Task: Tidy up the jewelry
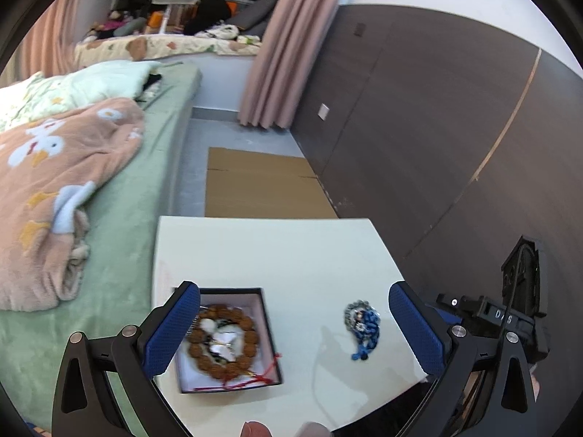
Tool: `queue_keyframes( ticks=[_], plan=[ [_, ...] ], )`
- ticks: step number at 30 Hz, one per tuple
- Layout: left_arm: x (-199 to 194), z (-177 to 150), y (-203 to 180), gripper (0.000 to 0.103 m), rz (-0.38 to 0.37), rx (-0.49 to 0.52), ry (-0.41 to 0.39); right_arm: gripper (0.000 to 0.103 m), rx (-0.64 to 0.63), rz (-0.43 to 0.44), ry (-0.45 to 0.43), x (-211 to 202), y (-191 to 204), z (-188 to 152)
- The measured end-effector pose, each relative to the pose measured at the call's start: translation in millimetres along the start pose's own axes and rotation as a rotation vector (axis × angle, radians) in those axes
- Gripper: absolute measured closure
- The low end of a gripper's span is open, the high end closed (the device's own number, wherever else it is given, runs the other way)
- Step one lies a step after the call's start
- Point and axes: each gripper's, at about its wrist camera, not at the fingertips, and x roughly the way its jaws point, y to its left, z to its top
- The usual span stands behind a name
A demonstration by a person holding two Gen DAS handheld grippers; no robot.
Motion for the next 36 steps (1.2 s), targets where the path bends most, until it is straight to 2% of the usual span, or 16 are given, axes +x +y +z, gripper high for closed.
queue_keyframes(
  ticks=[6, 11, 17, 19, 21, 23, 30, 31, 33, 36],
  plan=[
    [26, -9, -32, 0.000, 0.014, 0.076, 0.049, 0.025, 0.034, -0.040, -0.005, -20, -25, 2],
    [52, -20, -58, 0.000, 0.012, 0.129, 0.108, 0.024, 0.077, -0.084, 0.028, -25, -49, 4],
    [78, -32, -79, 0.000, -0.037, 0.160, 0.147, 0.024, 0.150, -0.104, 0.053, -29, -78, 4],
    [86, -37, -84, 0.006, -0.046, 0.174, 0.164, 0.024, 0.170, -0.100, 0.064, -30, -86, 5],
    [96, -42, -90, 0.020, -0.044, 0.185, 0.190, 0.024, 0.183, -0.095, 0.069, -30, -92, 7],
    [107, -47, -93, 0.025, -0.042, 0.184, 0.221, 0.024, 0.187, -0.097, 0.069, -31, -94, 7],
    [135, -63, -107, 0.026, -0.048, 0.214, 0.287, 0.024, 0.181, -0.121, 0.059, -37, -97, 5],
    [139, -67, -110, 0.027, -0.047, 0.223, 0.294, 0.024, 0.184, -0.121, 0.057, -39, -99, 5],
    [145, -72, -117, 0.039, -0.030, 0.249, 0.307, 0.024, 0.189, -0.124, 0.054, -41, -102, 6],
    [153, -82, -124, 0.040, -0.010, 0.287, 0.326, 0.024, 0.199, -0.135, 0.052, -41, -105, 8]
  ],
)
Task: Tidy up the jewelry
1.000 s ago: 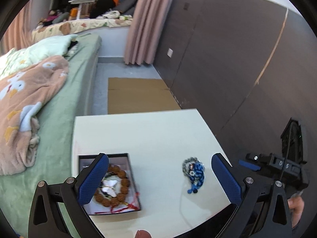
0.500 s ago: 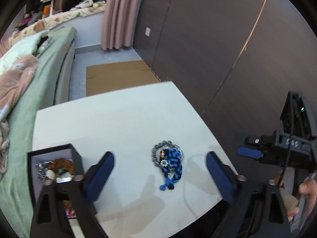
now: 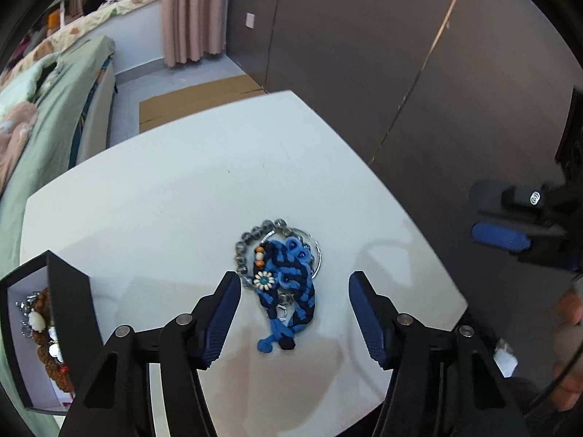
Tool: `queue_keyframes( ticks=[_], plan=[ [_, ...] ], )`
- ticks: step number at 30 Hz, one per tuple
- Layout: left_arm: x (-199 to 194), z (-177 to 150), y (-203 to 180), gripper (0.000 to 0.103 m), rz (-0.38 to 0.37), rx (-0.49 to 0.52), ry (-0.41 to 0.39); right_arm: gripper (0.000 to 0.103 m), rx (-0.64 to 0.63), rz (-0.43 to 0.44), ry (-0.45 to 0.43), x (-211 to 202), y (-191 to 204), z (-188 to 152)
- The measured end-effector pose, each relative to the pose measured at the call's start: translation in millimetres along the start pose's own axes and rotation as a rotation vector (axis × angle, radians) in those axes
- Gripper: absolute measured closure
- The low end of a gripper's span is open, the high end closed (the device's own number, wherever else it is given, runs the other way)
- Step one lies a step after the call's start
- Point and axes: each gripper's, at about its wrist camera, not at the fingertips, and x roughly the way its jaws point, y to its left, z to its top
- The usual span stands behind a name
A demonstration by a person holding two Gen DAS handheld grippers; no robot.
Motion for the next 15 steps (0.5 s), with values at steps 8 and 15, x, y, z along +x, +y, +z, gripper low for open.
queue_keyframes(
  ticks=[8, 15],
  plan=[
    [25, -11, -6, 0.042, 0.063, 0.061, 0.042, 0.024, -0.010, -0.014, 0.006, 4, 4, 0],
    [23, -16, 1, 0.087, 0.021, 0.072, 0.044, 0.024, -0.036, -0.036, 0.023, 14, 10, 0]
  ],
)
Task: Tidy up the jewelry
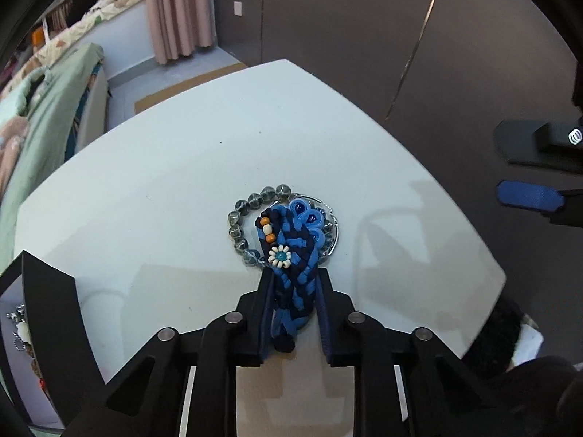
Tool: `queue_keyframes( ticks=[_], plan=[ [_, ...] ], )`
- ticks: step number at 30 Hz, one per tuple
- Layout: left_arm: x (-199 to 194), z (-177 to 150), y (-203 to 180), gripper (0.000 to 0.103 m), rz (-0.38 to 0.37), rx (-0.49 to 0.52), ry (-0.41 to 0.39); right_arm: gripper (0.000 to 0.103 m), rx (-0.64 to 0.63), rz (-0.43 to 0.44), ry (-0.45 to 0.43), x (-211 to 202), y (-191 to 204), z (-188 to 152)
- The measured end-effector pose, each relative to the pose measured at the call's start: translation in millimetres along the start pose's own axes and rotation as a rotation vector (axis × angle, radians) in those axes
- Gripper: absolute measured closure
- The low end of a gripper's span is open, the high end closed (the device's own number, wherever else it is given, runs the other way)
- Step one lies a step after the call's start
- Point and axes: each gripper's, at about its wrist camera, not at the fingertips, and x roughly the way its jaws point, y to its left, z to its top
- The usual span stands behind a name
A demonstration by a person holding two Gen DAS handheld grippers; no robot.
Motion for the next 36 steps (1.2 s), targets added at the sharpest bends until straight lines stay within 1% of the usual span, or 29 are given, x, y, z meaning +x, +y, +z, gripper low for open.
queue_keyframes(
  ticks=[1, 7, 8, 13, 15, 18, 21, 24, 25, 26, 27, 28, 29, 30, 33, 36],
  plan=[
    [-6, 0, 2, 0.089, -0.013, 0.000, -0.009, 0.025, -0.004, -0.005, 0.003, 2, 2, 0],
    [-33, 6, 14, 0.091, -0.083, -0.021, -0.063, 0.025, -0.030, -0.033, 0.020, 13, 11, 0],
    [-39, 7, 18, 0.103, -0.092, -0.029, -0.076, 0.025, -0.035, -0.037, 0.024, 16, 12, -1],
    [-55, 14, 39, 0.103, -0.136, -0.092, -0.137, 0.025, -0.074, -0.048, 0.052, 31, 26, -6],
    [-57, 15, 47, 0.103, -0.146, -0.112, -0.149, 0.025, -0.088, -0.047, 0.069, 38, 30, -8],
    [-53, 18, 55, 0.103, -0.151, -0.126, -0.139, 0.025, -0.109, -0.066, 0.093, 49, 36, -12],
    [-39, 18, 60, 0.103, -0.177, -0.168, -0.091, 0.025, -0.104, -0.080, 0.100, 54, 37, -13],
    [-24, 17, 60, 0.102, -0.196, -0.186, -0.031, 0.025, -0.081, -0.084, 0.086, 51, 33, -11],
    [-23, 16, 57, 0.101, -0.198, -0.184, -0.032, 0.025, -0.070, -0.084, 0.076, 47, 31, -10],
    [-23, 16, 55, 0.090, -0.196, -0.178, -0.038, 0.025, -0.062, -0.084, 0.068, 45, 30, -10],
    [-24, 16, 53, 0.068, -0.193, -0.170, -0.043, 0.025, -0.054, -0.083, 0.060, 42, 27, -10],
    [-24, 16, 49, 0.054, -0.192, -0.162, -0.048, 0.025, -0.047, -0.084, 0.051, 39, 24, -9],
    [-24, 16, 48, 0.033, -0.195, -0.158, -0.058, 0.025, -0.042, -0.085, 0.047, 37, 24, -8],
    [-26, 15, 46, 0.029, -0.192, -0.155, -0.072, 0.025, -0.036, -0.084, 0.042, 35, 21, -7],
    [-25, 11, 36, 0.029, -0.163, -0.121, -0.082, 0.025, -0.024, -0.085, 0.034, 31, 16, -4],
    [-23, 8, 27, 0.029, -0.106, -0.084, -0.098, 0.025, -0.009, -0.079, 0.023, 24, 10, -3]
  ],
)
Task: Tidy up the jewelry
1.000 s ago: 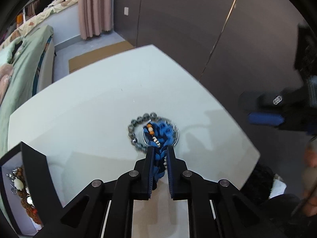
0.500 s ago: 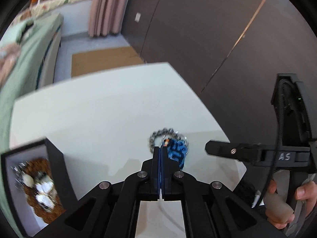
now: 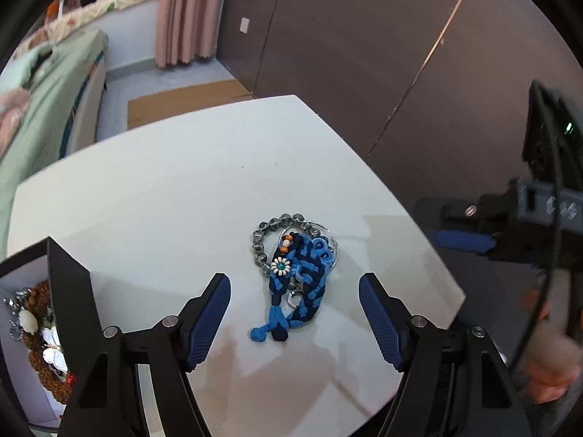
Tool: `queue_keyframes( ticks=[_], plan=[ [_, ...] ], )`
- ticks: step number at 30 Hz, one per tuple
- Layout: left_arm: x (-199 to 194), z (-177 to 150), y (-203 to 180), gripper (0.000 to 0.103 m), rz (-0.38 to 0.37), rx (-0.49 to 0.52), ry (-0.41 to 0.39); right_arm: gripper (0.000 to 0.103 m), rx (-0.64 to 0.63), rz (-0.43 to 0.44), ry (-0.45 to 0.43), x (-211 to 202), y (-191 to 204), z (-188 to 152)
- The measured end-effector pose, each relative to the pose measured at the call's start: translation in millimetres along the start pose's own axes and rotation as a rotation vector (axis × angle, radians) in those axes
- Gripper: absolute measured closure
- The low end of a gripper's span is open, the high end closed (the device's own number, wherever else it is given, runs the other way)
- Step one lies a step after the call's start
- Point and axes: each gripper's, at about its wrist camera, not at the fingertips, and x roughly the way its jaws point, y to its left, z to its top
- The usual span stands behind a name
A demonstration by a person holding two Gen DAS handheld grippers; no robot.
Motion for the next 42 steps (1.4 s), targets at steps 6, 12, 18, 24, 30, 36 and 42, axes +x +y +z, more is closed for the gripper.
queue_keyframes(
  ticks=[6, 12, 18, 24, 30, 36, 42],
  plan=[
    [14, -5, -11, 0.051, 0.075, 0.074, 0.002, 0.025, 0.010, 0.006, -0.019, -8, -5, 1],
    [31, -16, -18, 0.054, 0.144, 0.164, 0.046, 0.025, -0.001, 0.009, -0.009, -6, -2, 0],
    [17, -11, -4, 0.087, 0.081, 0.106, 0.018, 0.025, -0.015, 0.007, 0.000, -2, 7, -2],
    [-16, 3, 16, 0.087, -0.004, 0.017, -0.055, 0.025, -0.033, -0.004, 0.017, 7, 19, -6],
    [-41, 17, 37, 0.087, -0.025, -0.057, -0.116, 0.030, -0.072, 0.008, 0.049, 22, 39, -13],
    [-62, 22, 51, 0.087, -0.037, -0.094, -0.165, 0.051, -0.079, -0.014, 0.067, 41, 51, -18],
    [-73, 22, 65, 0.087, -0.045, -0.139, -0.185, 0.063, -0.061, -0.018, 0.028, 53, 56, -12]
  ],
)
